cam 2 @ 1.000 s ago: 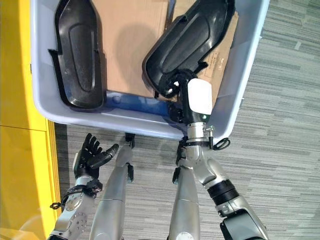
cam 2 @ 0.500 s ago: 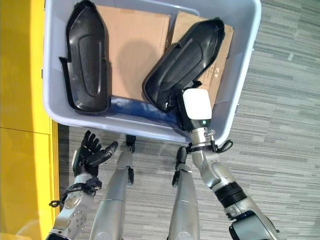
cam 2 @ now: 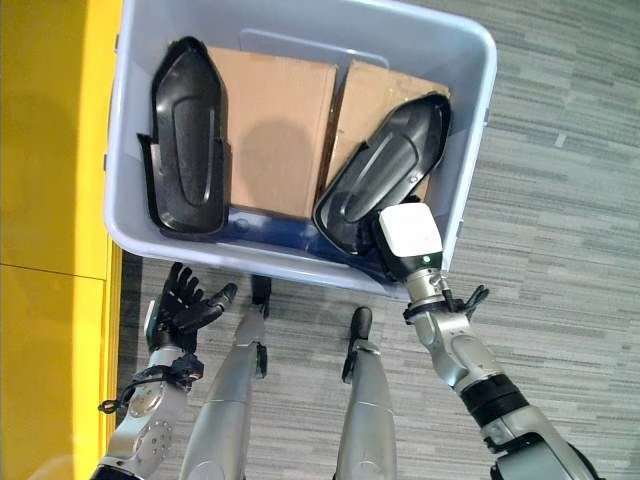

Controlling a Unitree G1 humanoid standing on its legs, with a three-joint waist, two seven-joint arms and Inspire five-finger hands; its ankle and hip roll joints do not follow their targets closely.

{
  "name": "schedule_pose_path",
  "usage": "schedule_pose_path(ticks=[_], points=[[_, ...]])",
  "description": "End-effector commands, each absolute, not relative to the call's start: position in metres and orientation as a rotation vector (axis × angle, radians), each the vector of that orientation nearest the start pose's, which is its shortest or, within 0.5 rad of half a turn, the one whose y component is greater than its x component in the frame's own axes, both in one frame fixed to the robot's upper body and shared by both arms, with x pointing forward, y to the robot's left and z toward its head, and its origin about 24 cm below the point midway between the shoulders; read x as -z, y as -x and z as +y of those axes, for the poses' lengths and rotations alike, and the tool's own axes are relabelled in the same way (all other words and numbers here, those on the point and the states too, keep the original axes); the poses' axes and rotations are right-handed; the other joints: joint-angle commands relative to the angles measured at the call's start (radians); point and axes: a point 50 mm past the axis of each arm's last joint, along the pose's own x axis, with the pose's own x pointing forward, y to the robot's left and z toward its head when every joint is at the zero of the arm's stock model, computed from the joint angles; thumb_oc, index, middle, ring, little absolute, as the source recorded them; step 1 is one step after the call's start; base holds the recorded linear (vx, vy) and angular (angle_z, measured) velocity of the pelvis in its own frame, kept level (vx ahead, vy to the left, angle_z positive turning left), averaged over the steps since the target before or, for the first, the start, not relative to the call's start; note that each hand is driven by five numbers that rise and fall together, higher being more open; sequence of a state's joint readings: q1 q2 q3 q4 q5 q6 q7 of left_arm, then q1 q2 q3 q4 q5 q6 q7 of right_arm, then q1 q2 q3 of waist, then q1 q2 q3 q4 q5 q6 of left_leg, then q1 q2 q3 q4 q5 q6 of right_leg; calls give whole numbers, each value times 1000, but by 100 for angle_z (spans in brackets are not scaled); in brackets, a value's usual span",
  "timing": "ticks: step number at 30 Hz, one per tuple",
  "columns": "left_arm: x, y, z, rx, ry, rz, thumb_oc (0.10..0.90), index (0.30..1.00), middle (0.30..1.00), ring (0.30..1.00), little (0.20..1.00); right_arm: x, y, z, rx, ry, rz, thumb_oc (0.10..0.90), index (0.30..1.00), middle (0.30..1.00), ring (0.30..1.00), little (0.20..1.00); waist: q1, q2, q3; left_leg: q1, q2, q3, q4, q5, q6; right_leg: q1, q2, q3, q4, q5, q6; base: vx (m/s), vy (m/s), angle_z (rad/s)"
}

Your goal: Move parts from the plastic box to the shelf.

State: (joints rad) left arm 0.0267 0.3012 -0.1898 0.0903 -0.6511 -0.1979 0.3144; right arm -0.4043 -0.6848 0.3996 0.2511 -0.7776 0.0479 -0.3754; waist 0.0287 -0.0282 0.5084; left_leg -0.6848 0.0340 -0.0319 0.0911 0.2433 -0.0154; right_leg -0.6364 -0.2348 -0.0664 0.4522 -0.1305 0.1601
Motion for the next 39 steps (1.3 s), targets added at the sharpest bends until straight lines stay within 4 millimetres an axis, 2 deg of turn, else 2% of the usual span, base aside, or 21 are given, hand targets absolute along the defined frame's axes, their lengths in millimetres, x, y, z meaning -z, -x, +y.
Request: schedule_pose_path(ticks=[1, 2, 4, 9, 12, 16, 23, 27, 32, 35, 39], points=[[-45, -246, 204, -209, 269, -72, 900, 1000, 1000, 1000, 1000, -135, -318, -236, 196, 1600, -407, 400, 300, 300, 300, 300, 6, -35, 12, 78, 63, -18, 136, -235, -58, 161, -37, -65, -290, 168, 5, 0, 0, 0], [-46, -247, 204, -208, 269, -75, 900, 1000, 1000, 1000, 1000, -136, -318, -236, 198, 1600, -408, 400, 300, 300, 300, 300, 5, -35, 12, 73, 62, -18, 132, -226, -57, 156, -38, -65, -293, 175, 5, 0, 0, 0], [-46, -248, 205, -205, 264, -70, 900, 1000, 1000, 1000, 1000, -160, -319, -232, 202, 1653, -504, 400, 300, 300, 300, 300, 11, -36, 12, 123, 68, -19, 109, -218, -61, 200, -37, -70, -305, 174, 6, 0, 0, 0], [-43, -247, 207, -197, 254, -55, 900, 1000, 1000, 1000, 1000, -179, -316, -225, 171, 1703, -596, 400, 300, 300, 300, 300, 19, -40, 12, 177, 73, -26, 93, -211, -63, 250, -34, -74, -313, 174, 6, 0, 0, 0], [-40, -246, 209, -186, 235, -32, 900, 1000, 1000, 1000, 1000, -202, -314, -213, 134, 1756, -701, 400, 300, 300, 300, 300, 30, -41, 9, 238, 80, -34, 72, -204, -65, 308, -33, -80, -322, 169, 5, 5, -35, 2], [-30, -240, 213, -181, 218, 13, 900, 1000, 1000, 1000, 1000, -216, -310, -202, 96, 1771, -786, 400, 300, 300, 300, 300, 40, -41, -32, 281, 89, -40, 53, -198, -65, 349, -32, -85, -335, 165, 4, 37, -35, -1], [-16, -228, 221, -184, 192, 84, 900, 1000, 1000, 1000, 1000, -226, -302, -188, 45, 1761, -876, 400, 300, 300, 300, 300, 50, -36, -102, 347, 104, -52, 4, -181, -66, 410, -25, -98, -364, 160, 4, 47, -26, 0], [-6, -218, 228, -192, 178, 136, 900, 1000, 1000, 1000, 1000, -233, -295, -181, 17, 1758, -939, 400, 300, 300, 300, 300, 52, -33, -163, 407, 114, -52, -37, -169, -70, 463, -17, -111, -384, 157, 7, 78, -36, 8], [4, -209, 231, -205, 177, 180, 900, 1000, 1000, 1000, 1000, -233, -289, -177, -10, 1740, -964, 400, 300, 300, 300, 300, 56, -31, -212, 451, 123, -50, -62, -165, -75, 509, -10, -119, -406, 155, 10, 62, -39, 7], [15, -197, 233, -225, 187, 235, 900, 1000, 1000, 1000, 1000, -231, -286, -173, -32, 1702, -976, 400, 300, 300, 300, 300, 60, -25, -269, 507, 140, -50, -91, -157, -84, 557, 7, -127, -403, 129, 5, 94, -63, 4], [18, -192, 234, -236, 192, 251, 900, 1000, 1000, 1000, 1000, -230, -284, -172, -43, 1702, -982, 400, 300, 300, 300, 300, 61, -19, -284, 528, 153, -54, -107, -150, -90, 568, 16, -132, -392, 111, 0, 47, -55, 1]])
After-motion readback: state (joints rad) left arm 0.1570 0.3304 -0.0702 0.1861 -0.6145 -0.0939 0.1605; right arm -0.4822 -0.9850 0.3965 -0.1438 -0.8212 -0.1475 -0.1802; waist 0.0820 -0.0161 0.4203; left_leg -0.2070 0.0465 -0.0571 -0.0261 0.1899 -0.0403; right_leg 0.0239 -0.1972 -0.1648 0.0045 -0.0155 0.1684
